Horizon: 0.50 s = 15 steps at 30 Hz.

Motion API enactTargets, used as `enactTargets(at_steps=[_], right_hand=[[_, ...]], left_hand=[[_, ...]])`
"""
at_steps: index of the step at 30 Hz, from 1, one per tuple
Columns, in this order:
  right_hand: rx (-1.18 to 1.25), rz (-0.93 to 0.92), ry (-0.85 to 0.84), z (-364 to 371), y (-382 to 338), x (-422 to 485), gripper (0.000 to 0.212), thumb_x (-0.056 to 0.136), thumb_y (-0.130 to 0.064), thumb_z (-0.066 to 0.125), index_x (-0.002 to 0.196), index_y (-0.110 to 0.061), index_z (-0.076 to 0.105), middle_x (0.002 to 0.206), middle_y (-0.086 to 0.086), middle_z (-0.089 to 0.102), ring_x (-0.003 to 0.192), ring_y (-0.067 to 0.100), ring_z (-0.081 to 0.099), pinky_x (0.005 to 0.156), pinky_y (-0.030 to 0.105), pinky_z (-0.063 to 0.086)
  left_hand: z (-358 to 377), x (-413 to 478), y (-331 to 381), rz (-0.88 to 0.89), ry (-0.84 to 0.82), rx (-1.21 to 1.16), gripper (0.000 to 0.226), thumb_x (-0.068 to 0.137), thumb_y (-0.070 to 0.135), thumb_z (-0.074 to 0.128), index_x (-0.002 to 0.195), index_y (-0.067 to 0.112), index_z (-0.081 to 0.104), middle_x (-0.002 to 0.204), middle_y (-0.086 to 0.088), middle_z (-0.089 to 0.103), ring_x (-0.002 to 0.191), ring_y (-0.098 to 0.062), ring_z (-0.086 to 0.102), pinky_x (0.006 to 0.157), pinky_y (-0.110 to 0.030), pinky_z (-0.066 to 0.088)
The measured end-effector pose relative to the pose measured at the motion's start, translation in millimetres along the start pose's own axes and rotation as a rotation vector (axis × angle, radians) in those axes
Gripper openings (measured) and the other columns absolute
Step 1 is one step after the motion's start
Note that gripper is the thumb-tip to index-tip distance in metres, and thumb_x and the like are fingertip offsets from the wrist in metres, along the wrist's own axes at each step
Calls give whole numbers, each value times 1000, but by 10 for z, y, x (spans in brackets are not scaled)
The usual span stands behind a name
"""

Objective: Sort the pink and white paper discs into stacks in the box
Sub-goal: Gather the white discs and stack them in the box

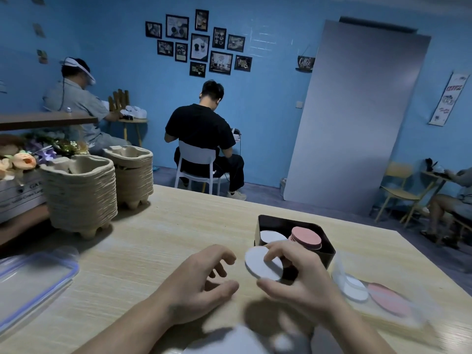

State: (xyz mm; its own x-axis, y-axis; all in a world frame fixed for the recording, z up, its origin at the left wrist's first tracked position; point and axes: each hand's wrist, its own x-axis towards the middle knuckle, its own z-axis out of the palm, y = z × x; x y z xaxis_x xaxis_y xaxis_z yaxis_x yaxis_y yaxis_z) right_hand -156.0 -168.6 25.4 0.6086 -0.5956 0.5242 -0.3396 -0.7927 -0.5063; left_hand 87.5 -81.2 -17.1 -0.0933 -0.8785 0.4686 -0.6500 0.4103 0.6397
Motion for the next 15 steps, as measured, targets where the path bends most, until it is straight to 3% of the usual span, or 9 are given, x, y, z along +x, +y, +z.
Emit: enactTargets(at_steps=[3,6,10,15], right_hand=[[-30,99,141,-257,74,200,29,69,-49,78,87,-31,65,96,-11,69,87,10,62,76,29,49],[-121,223,139,-428,216,449,25,74,-43,83,86,-31,65,83,-5,69,68,12,57,68,32,49],[-216,304,99,-475,350,667,25,76,-45,83,83,-32,63,76,-7,71,75,13,64,72,31,52],[-244,306,6,-301,501,758,27,75,-48,80,85,-30,62,79,-14,63,78,5,57,67,25,45]], left_hand=[[-10,-2,-3,10,32,44,27,92,49,61,114,34,56,113,20,57,101,-11,59,71,-20,55],[-12,3,0,8,24,52,26,93,51,59,114,35,55,110,20,56,98,-10,58,67,-17,54],[-19,9,5,5,28,58,26,93,53,58,113,36,56,108,20,56,96,-11,57,65,-22,56],[-21,17,-3,14,11,140,24,93,52,59,111,37,56,108,22,56,100,-7,56,70,-14,51]])
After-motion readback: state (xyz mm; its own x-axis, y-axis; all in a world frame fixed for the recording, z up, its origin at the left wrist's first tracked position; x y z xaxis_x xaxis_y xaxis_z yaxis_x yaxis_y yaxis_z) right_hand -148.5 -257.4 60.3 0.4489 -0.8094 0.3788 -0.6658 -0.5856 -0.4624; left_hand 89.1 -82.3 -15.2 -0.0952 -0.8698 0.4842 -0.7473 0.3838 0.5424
